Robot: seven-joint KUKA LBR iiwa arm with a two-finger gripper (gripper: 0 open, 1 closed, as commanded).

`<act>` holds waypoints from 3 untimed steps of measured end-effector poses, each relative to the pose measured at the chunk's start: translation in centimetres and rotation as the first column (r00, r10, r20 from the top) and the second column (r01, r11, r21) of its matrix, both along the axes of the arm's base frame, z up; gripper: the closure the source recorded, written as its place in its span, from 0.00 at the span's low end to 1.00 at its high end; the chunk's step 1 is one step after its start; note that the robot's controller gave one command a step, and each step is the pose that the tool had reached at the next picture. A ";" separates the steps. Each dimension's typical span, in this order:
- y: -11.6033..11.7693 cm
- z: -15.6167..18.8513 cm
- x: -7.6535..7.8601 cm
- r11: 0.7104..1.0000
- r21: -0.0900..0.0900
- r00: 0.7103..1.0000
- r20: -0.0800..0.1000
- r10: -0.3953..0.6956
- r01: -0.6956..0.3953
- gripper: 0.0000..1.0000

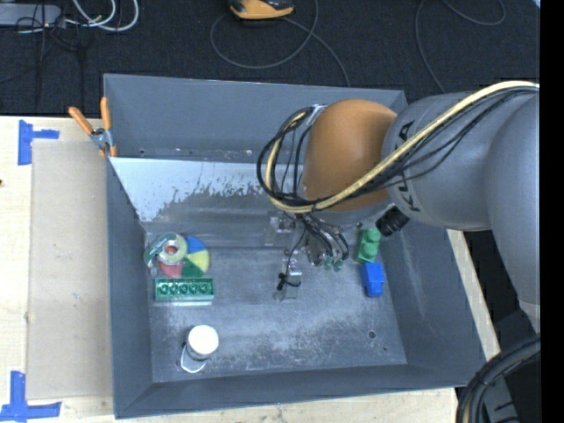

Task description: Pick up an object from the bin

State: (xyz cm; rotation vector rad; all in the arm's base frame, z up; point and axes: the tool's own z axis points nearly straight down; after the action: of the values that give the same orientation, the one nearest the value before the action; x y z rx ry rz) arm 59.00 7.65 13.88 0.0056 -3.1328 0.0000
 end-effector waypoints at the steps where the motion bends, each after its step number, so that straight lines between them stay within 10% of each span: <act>1: 0.0 0.5 0.1 1.000 0.001 1.000 0.007 -0.002 0.002 0.00; 2: 6.7 -4.7 -0.6 0.998 0.000 0.998 0.004 0.058 -0.058 0.00; 3: 3.7 -4.3 0.7 1.000 0.003 1.000 0.003 0.026 -0.026 0.00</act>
Offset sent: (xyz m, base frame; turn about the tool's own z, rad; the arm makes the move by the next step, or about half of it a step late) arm -0.0116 0.0955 -0.0688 -0.0863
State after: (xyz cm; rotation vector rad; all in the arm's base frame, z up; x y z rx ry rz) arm 59.74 11.34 9.56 0.0468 -3.1353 -0.0046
